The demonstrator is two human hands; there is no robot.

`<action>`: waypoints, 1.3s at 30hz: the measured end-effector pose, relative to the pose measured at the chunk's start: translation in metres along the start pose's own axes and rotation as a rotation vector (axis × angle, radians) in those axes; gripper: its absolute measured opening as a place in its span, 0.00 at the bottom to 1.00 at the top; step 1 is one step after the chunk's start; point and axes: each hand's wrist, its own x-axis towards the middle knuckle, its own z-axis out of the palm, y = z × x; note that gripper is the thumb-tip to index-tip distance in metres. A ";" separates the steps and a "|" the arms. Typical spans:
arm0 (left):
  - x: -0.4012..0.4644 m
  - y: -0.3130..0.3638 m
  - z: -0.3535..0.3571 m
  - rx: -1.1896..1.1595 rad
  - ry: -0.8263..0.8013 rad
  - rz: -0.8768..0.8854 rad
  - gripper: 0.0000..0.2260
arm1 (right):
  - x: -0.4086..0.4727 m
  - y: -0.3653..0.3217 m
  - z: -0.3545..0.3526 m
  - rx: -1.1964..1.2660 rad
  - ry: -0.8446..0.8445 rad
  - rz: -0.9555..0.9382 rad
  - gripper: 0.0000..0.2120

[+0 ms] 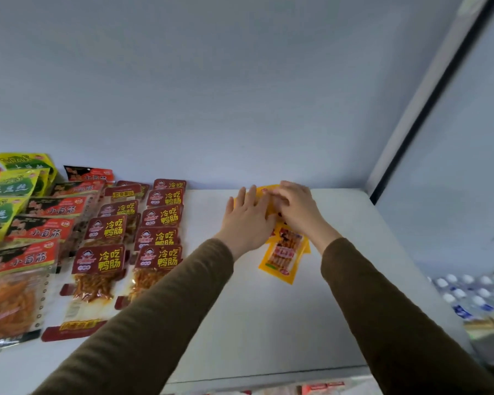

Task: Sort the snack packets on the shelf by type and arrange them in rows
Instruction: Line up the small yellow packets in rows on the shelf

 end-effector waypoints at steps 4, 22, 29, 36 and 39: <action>0.014 -0.002 0.011 0.022 -0.082 -0.020 0.27 | 0.001 0.011 0.006 -0.051 -0.161 0.036 0.19; -0.029 -0.075 -0.007 0.013 0.001 0.056 0.29 | -0.015 -0.017 -0.003 -0.084 0.044 -0.097 0.20; -0.049 -0.073 0.004 -0.177 0.001 -0.086 0.36 | -0.016 -0.084 0.036 0.804 -0.255 0.397 0.28; -0.080 -0.070 0.027 0.018 0.111 -0.017 0.36 | -0.001 -0.096 0.035 0.888 -0.261 0.537 0.29; -0.086 -0.069 0.033 0.037 0.151 -0.027 0.37 | -0.003 -0.096 0.041 0.672 -0.287 0.405 0.19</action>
